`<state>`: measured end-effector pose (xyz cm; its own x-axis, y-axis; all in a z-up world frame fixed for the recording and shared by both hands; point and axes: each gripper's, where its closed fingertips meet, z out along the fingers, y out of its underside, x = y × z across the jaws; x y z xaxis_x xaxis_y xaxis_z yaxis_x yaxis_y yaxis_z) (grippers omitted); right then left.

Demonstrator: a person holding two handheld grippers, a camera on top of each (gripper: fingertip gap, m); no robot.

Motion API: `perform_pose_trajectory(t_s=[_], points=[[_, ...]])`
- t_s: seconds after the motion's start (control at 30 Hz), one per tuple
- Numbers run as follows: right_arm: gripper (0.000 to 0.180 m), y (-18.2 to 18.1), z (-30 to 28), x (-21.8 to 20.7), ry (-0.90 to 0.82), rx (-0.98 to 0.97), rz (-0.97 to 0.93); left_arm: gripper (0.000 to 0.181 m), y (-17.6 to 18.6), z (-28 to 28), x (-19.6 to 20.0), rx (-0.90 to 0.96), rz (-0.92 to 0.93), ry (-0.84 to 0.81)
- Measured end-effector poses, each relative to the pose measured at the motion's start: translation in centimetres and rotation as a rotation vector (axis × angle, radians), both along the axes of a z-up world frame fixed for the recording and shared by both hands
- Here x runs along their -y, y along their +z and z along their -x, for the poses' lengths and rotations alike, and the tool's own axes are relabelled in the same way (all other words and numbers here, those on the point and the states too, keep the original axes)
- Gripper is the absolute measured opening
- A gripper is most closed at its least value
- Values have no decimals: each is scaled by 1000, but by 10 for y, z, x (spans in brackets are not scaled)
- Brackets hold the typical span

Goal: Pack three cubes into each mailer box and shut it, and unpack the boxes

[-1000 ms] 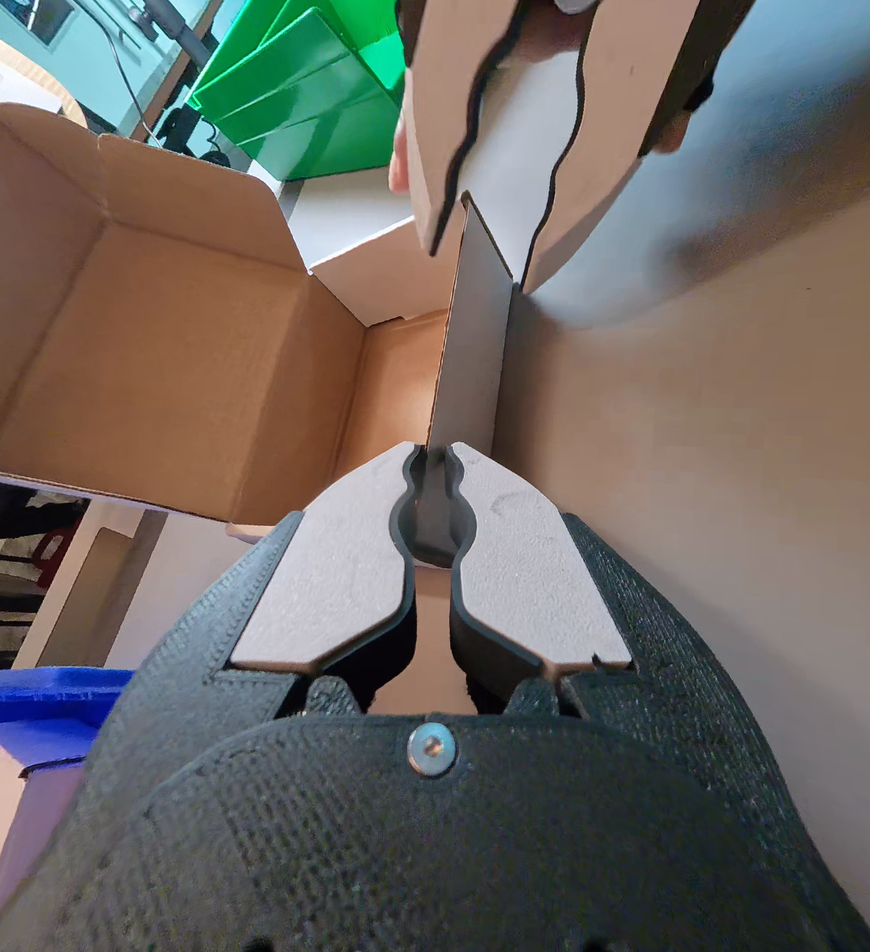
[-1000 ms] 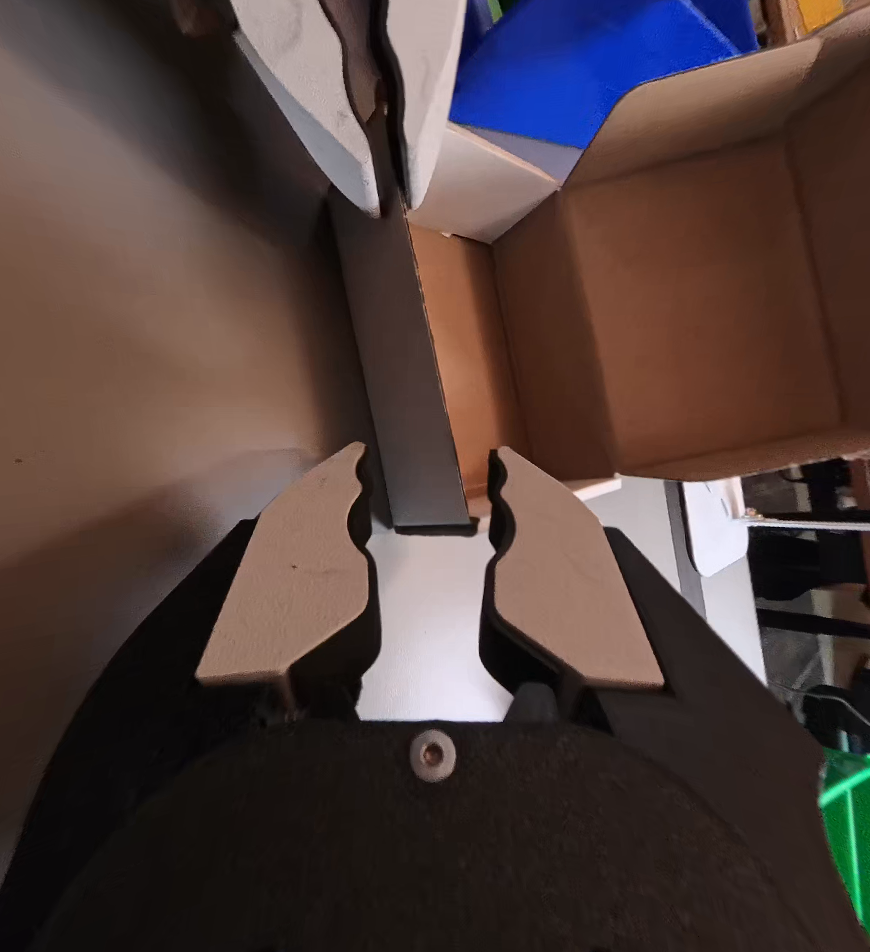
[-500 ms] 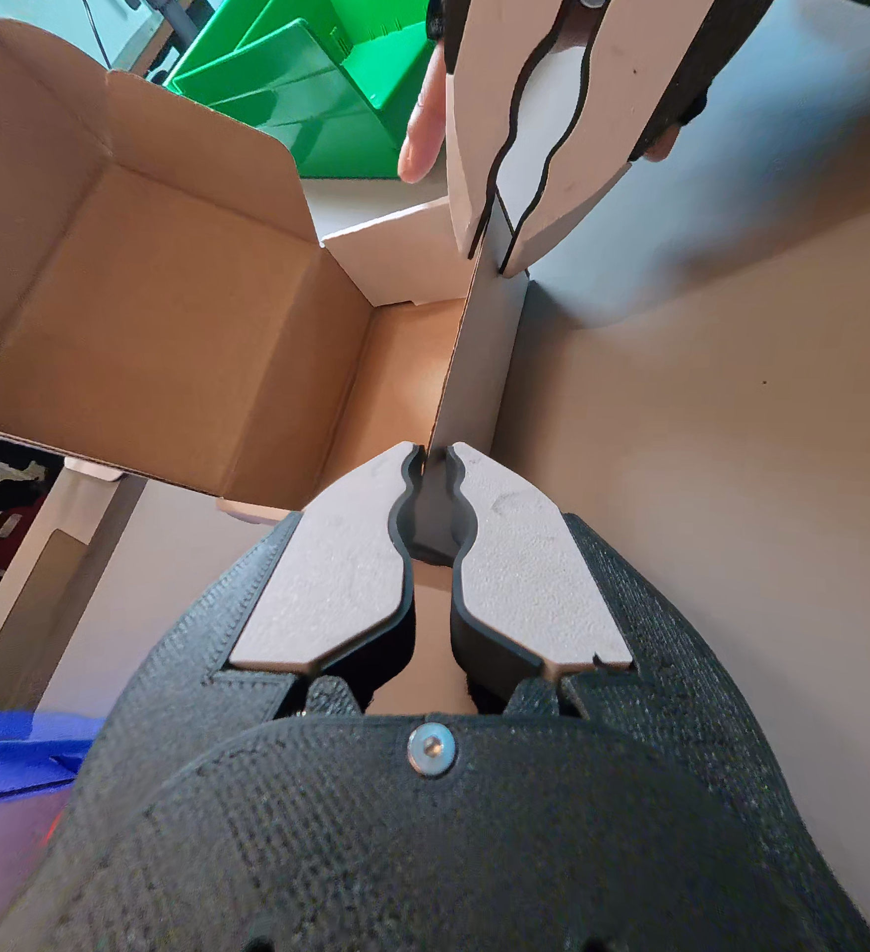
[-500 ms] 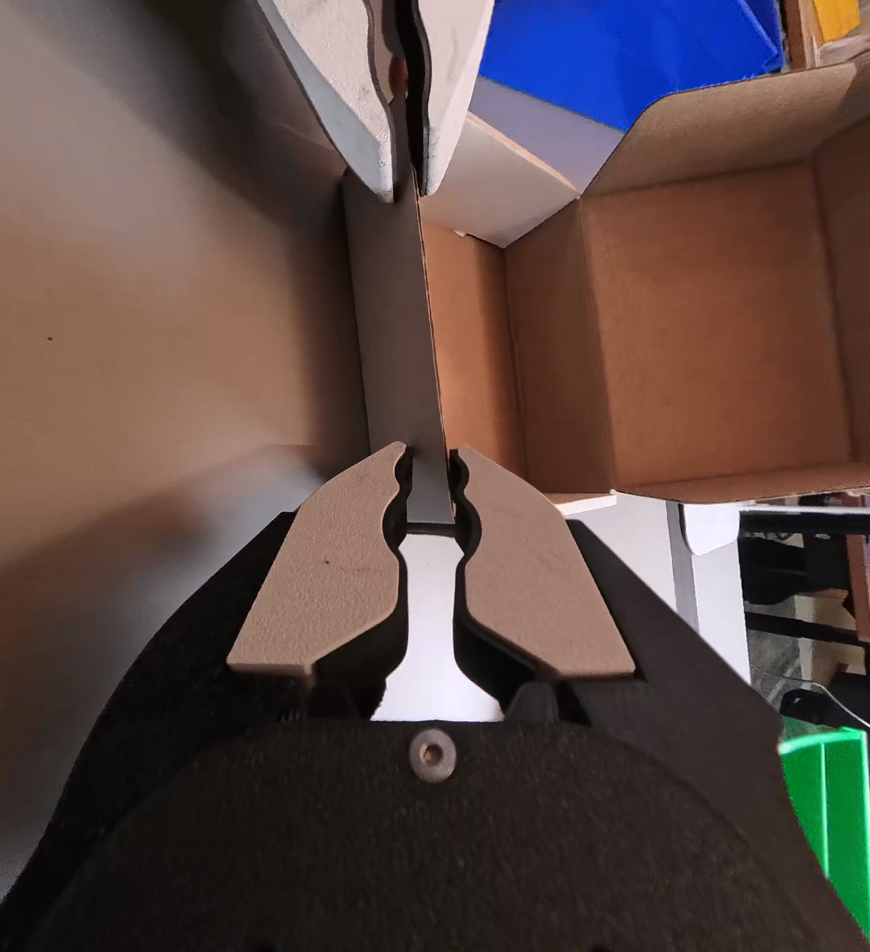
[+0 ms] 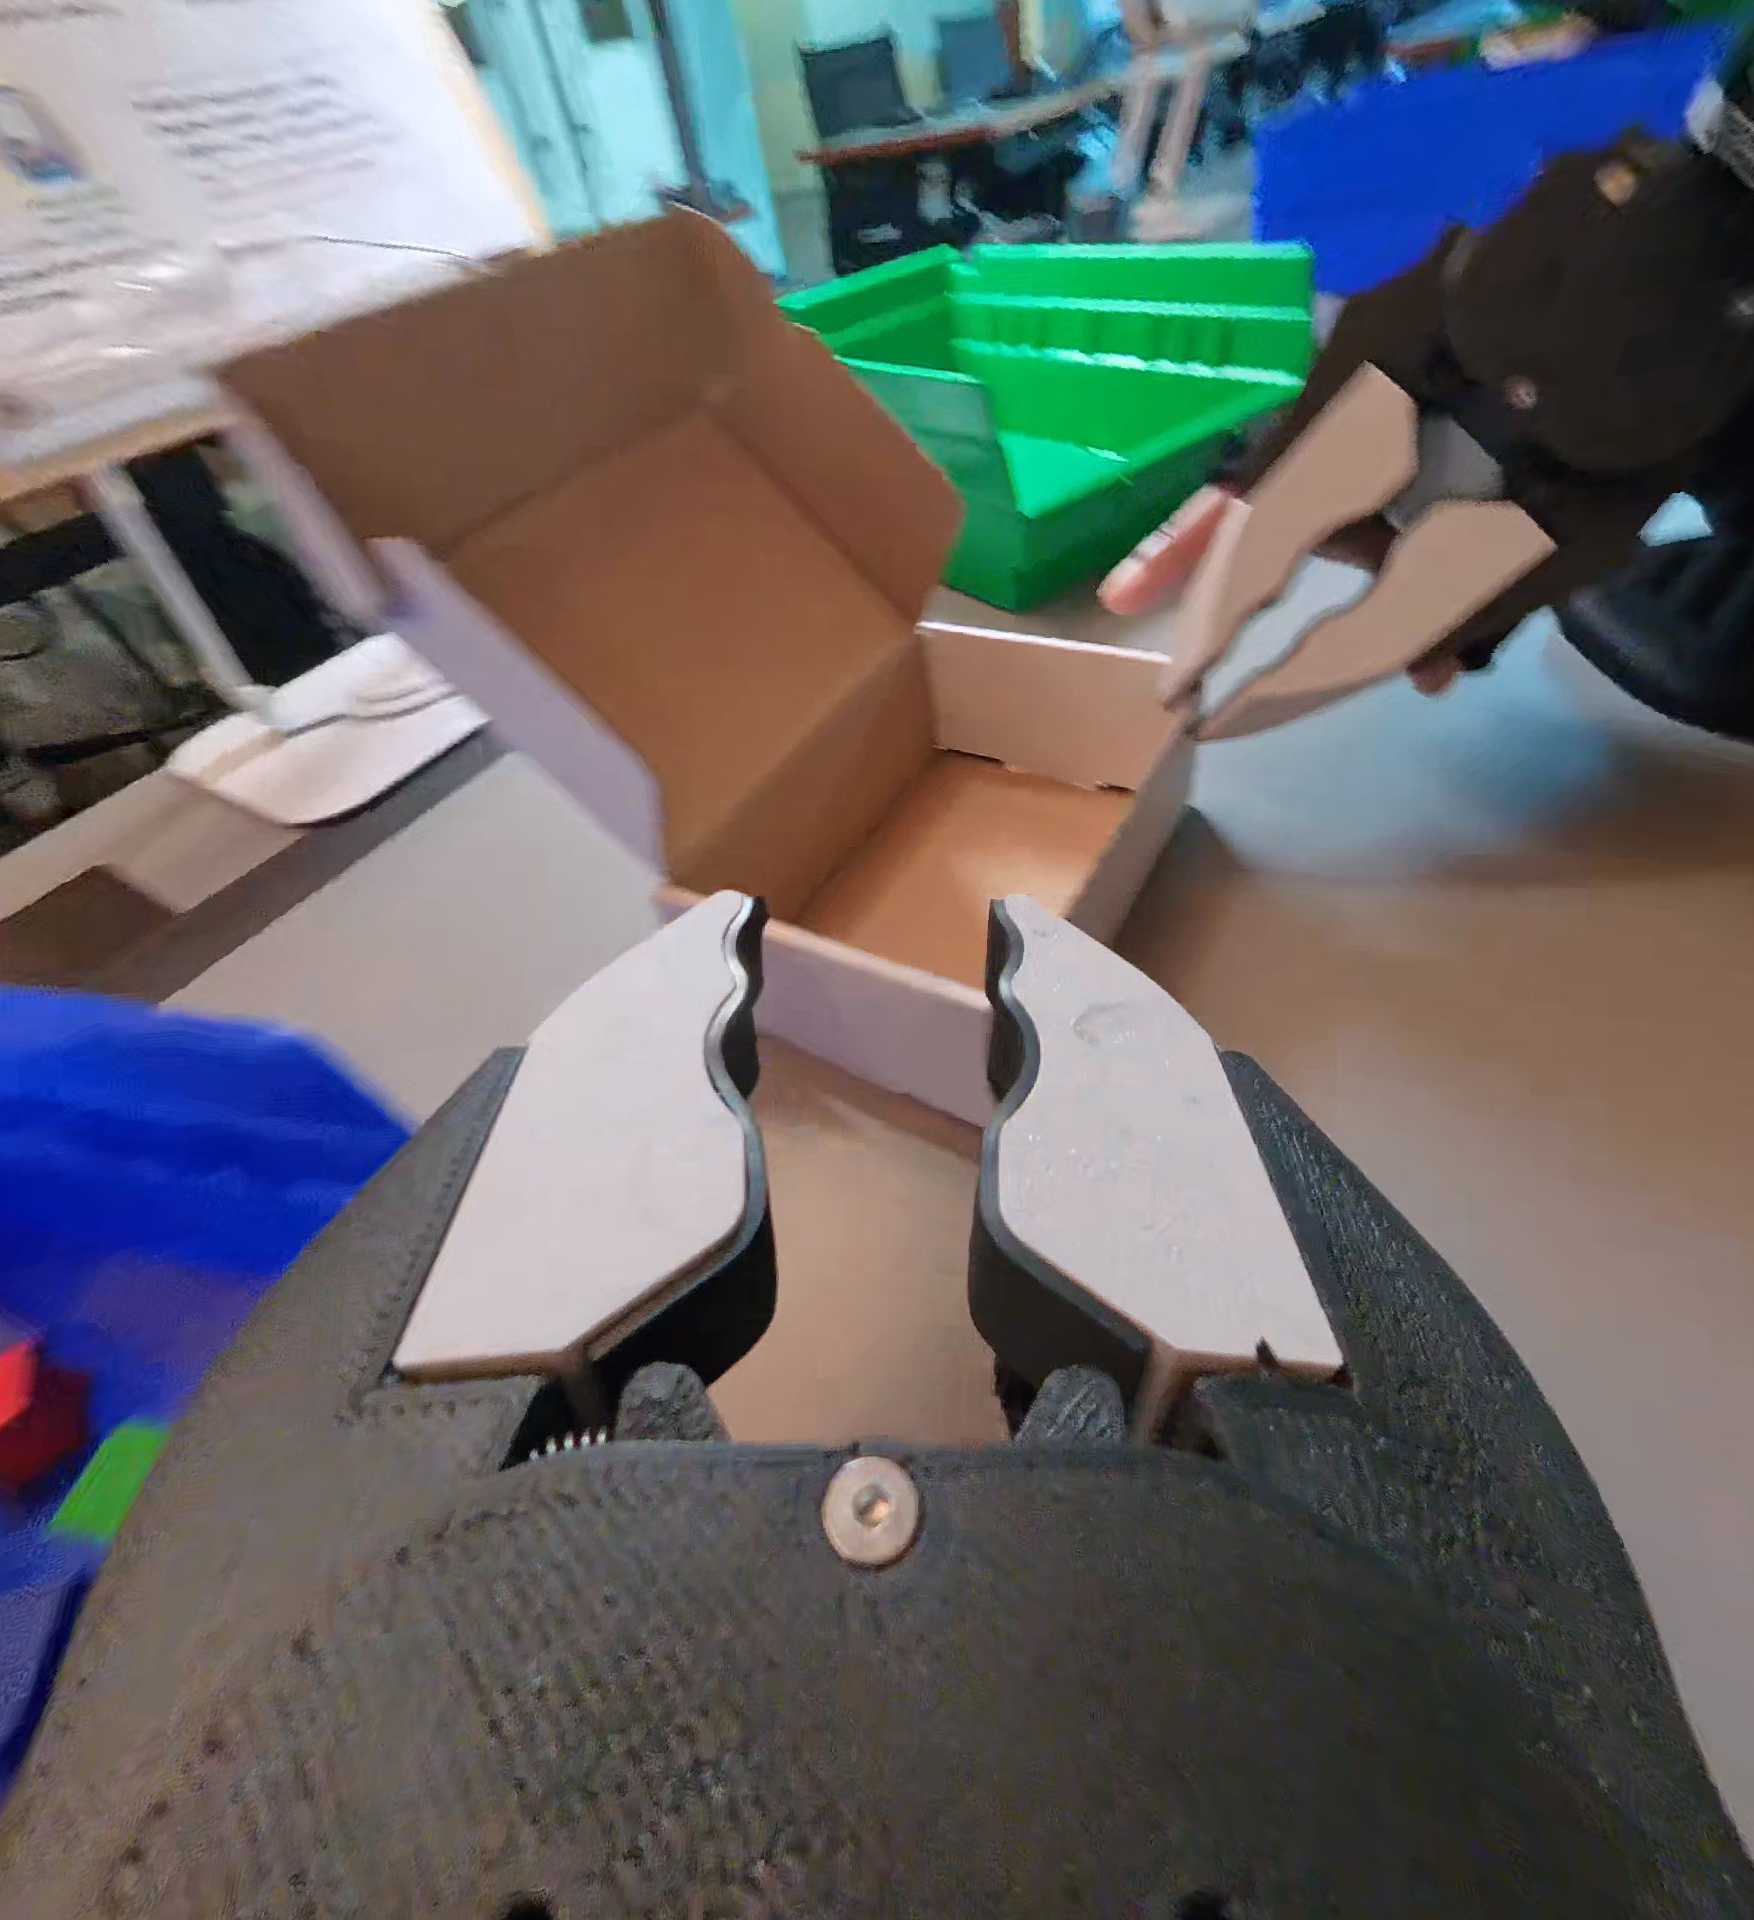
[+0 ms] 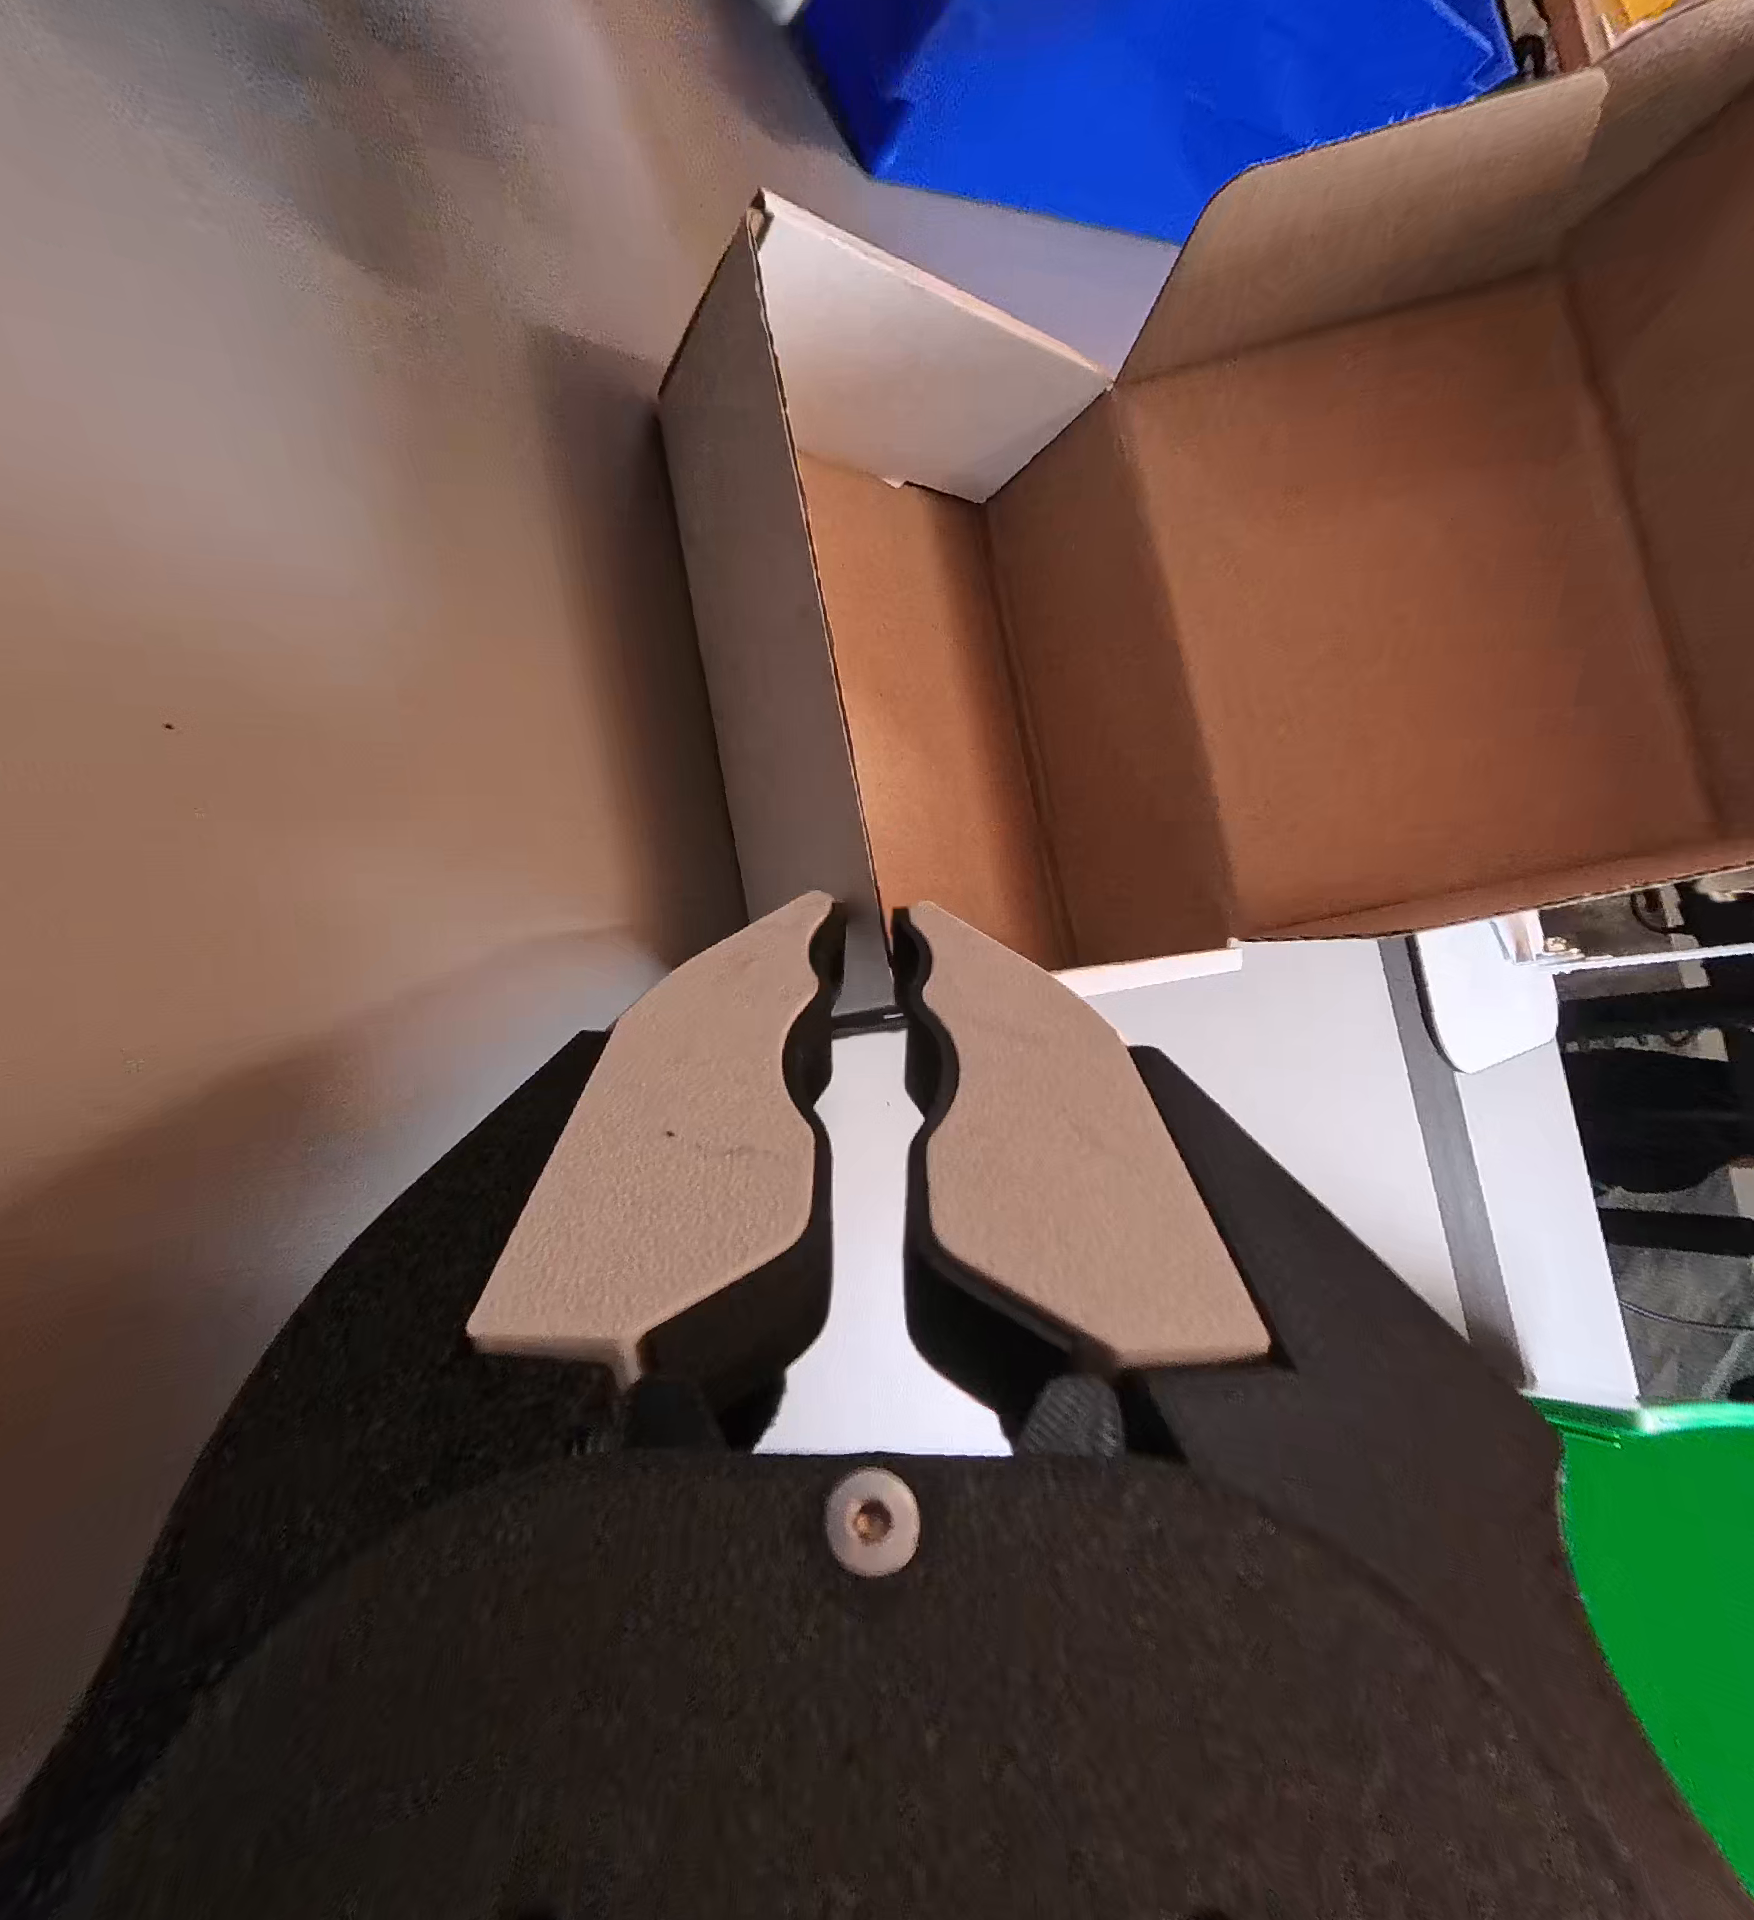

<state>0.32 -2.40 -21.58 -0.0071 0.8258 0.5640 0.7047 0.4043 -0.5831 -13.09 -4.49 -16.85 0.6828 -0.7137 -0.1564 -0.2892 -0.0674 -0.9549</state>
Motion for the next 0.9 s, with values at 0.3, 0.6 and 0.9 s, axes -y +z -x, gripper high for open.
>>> perform_pose_trajectory(t_s=[0.3,0.6,0.9], points=[[7,0,-6,4,6,-7,7,36,53,163,-7,-21,19,424],[17,4,-7,7,1,-63,17,43,23,230,-46,-679,408,330],[19,-1,-12,6,-8,-75,41,43,-35,286,-68,-932,746,202]])
